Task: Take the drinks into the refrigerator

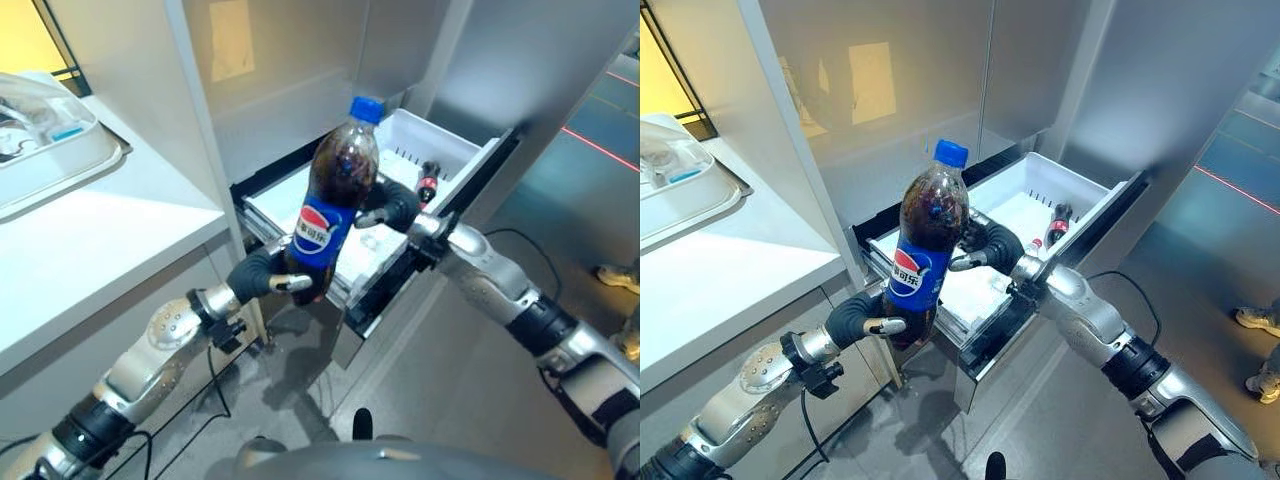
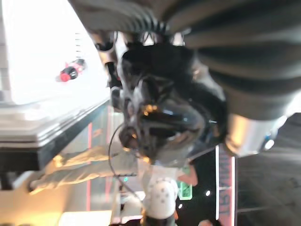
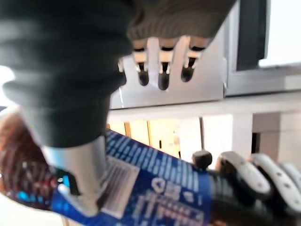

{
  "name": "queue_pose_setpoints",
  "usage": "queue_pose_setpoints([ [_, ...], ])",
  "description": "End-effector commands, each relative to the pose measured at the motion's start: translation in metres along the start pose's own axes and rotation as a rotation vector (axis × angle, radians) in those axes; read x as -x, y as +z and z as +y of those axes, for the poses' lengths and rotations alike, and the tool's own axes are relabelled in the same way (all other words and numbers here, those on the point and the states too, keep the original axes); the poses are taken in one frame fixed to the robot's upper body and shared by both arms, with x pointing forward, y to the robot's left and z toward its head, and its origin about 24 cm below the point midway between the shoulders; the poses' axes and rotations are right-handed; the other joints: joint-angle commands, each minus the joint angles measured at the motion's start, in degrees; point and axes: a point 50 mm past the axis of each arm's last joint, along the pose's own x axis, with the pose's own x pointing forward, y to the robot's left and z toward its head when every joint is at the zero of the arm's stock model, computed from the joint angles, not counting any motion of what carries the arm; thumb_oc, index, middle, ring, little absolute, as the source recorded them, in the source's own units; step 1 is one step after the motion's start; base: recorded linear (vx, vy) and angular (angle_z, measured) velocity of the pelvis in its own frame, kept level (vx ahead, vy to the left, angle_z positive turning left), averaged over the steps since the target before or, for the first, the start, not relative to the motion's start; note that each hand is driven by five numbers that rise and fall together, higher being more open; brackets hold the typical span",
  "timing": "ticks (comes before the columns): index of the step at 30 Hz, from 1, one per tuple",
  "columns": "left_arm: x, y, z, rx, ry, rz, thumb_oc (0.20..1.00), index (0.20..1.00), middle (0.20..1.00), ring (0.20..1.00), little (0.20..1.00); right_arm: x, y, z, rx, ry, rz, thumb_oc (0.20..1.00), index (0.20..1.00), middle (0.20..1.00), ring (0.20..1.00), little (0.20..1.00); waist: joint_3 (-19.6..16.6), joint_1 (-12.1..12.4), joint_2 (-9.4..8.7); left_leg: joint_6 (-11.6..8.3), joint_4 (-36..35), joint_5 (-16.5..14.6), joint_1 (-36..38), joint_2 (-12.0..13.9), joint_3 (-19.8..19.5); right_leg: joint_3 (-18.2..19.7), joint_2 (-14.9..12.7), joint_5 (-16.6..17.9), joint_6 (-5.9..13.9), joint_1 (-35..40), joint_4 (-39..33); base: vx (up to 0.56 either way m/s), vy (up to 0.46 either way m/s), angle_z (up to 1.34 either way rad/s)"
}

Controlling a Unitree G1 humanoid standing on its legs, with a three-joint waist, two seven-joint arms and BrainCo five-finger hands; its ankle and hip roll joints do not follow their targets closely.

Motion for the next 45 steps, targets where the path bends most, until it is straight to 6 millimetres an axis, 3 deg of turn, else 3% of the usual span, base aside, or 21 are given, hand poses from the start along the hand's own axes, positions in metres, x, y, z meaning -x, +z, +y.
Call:
queue_pose_setpoints([
  [1, -0.024, 0.042, 0.002, -0.138, -0.068, -0.222, 0.200, 0.200, 0.200, 0.200, 0.200, -0.022, 0.035, 0.025, 0.026, 0.211, -0.096, 1.000, 1.000, 1.000, 1.000, 1.000, -0.52, 1.47, 0.53, 4.55, 0.10, -3.67, -0.93, -3.19, -3.10, -2.00, -0.73, -7.36, 2.83, 1.79, 7.25, 0.01, 0.003, -0.05],
  [9, -0.022, 0.040, 0.011, -0.175, -0.022, -0.208, 0.200, 0.200, 0.200, 0.200, 0.200, -0.021, 0.025, 0.060, -0.126, 0.402, -0.064, 1.000, 1.000, 1.000, 1.000, 1.000, -0.17, 1.70, 0.58, 4.54, 0.10, -3.56, -0.99, -3.20, -3.44, -2.59, -0.91, -7.48, 2.81, 1.94, 7.25, 0.00, 0.001, -0.03],
  [18, -0.021, 0.035, 0.015, -0.173, 0.004, -0.200, 0.200, 0.200, 0.200, 0.200, 0.200, -0.026, 0.043, 0.090, -0.134, 0.627, -0.079, 1.000, 1.000, 1.000, 1.000, 1.000, -0.33, 2.33, 0.49, 4.46, 0.10, -3.47, -0.97, -3.15, -3.75, -2.91, -0.92, -7.54, 2.75, 2.08, 7.27, 0.00, 0.000, 0.00],
  [26, -0.021, 0.032, 0.017, -0.183, 0.029, -0.205, 0.200, 0.200, 0.200, 0.200, 0.200, -0.031, 0.048, 0.088, -0.154, 0.593, -0.159, 1.000, 1.000, 1.000, 1.000, 1.000, -0.50, 2.39, 0.90, 4.45, 0.10, -3.52, -0.83, -3.12, -3.83, -3.25, -1.02, -7.56, 2.64, 2.30, 7.16, 0.00, 0.000, 0.00],
  [27, -0.021, 0.031, 0.017, -0.183, 0.033, -0.203, 0.200, 0.200, 0.200, 0.200, 0.200, -0.032, 0.047, 0.089, -0.163, 0.591, -0.166, 0.410, 0.410, 0.410, 0.410, 0.410, -0.51, 2.43, 0.94, 4.46, 0.10, -3.51, -0.81, -3.11, -3.82, -3.25, -1.03, -7.59, 2.62, 2.30, 7.18, 0.00, 0.000, 0.00],
  [28, -0.021, 0.030, 0.018, -0.183, 0.043, -0.205, 0.200, 0.200, 0.200, 0.200, 0.200, -0.033, 0.048, 0.088, -0.159, 0.580, -0.180, 0.200, 0.200, 0.200, 0.200, 0.200, -0.54, 2.41, 1.00, 4.45, 0.10, -3.53, -0.84, -3.13, -3.80, -3.28, -1.02, -7.59, 2.62, 2.32, 7.10, 0.00, 0.000, 0.00],
  [40, -0.013, 0.026, 0.020, -0.164, 0.081, -0.194, 0.200, 0.200, 0.200, 0.200, 0.200, -0.036, 0.046, 0.091, -0.216, 0.554, -0.245, 0.200, 0.200, 0.200, 0.200, 0.200, -0.76, 2.64, 1.34, 4.51, 0.10, -3.52, -0.79, -3.10, -3.87, -3.36, -1.07, -7.56, 2.58, 2.60, 6.95, 0.00, 0.000, 0.00],
  [41, -0.013, 0.025, 0.021, -0.154, 0.083, -0.190, 0.363, 0.363, 0.363, 0.363, 0.363, -0.036, 0.046, 0.091, -0.220, 0.553, -0.249, 0.200, 0.200, 0.200, 0.200, 0.200, -0.76, 2.66, 1.32, 4.50, 0.10, -3.51, -0.78, -3.08, -3.88, -3.34, -1.08, -7.51, 2.57, 2.64, 6.93, 0.00, 0.000, 0.00],
  [42, -0.012, 0.026, 0.021, -0.149, 0.081, -0.188, 0.583, 0.583, 0.583, 0.583, 0.583, -0.035, 0.046, 0.090, -0.227, 0.547, -0.252, 0.200, 0.200, 0.200, 0.200, 0.200, -0.79, 2.69, 1.32, 4.50, 0.10, -3.53, -0.79, -3.06, -3.89, -3.34, -1.06, -7.51, 2.55, 2.68, 6.89, 0.00, 0.000, 0.00],
  [43, -0.012, 0.026, 0.021, -0.149, 0.081, -0.188, 1.000, 1.000, 1.000, 1.000, 1.000, -0.035, 0.046, 0.090, -0.227, 0.547, -0.252, 0.200, 0.200, 0.200, 0.200, 0.200, -0.79, 2.68, 1.32, 4.50, 0.10, -3.53, -0.79, -3.06, -3.89, -3.34, -1.06, -7.51, 2.55, 2.68, 6.89, 0.00, 0.000, 0.00],
  [45, -0.009, 0.025, 0.022, -0.139, 0.082, -0.176, 1.000, 1.000, 1.000, 1.000, 1.000, -0.035, 0.044, 0.089, -0.238, 0.533, -0.256, 0.200, 0.200, 0.200, 0.200, 0.200, -0.76, 2.66, 1.39, 4.52, 0.10, -3.51, -0.75, -3.08, -3.86, -3.35, -1.04, -7.45, 2.55, 2.68, 6.88, 0.00, 0.000, 0.00],
])
